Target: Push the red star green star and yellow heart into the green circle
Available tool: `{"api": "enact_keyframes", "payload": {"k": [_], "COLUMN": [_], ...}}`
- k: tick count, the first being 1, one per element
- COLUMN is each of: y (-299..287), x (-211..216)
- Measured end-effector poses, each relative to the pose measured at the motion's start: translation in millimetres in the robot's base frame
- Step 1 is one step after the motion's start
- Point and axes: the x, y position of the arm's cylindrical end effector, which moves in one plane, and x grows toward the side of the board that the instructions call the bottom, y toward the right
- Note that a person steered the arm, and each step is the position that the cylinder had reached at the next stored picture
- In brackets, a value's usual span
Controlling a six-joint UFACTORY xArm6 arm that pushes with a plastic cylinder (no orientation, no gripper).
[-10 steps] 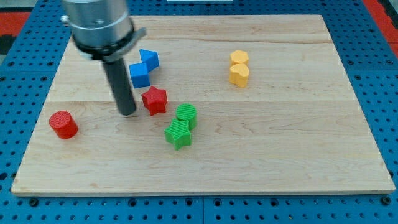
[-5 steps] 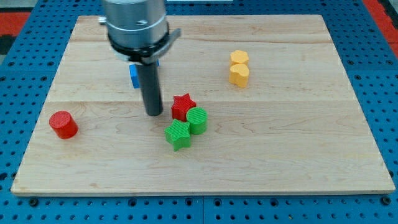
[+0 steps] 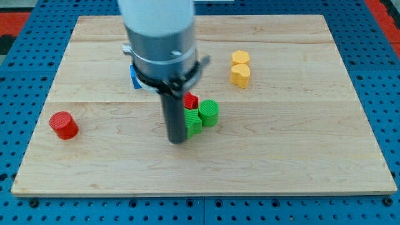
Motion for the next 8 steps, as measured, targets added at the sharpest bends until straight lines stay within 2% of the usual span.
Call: {"api": "enact_keyframes", "payload": {"k": [1,3,4,5,6,7,8], "y": [71.1,188.5,176.6,135.7,97.4,73.1,63.6], "x": [33.1,-114.3,-177.4,-181.3,-159.3,-177.2,-150.4]}}
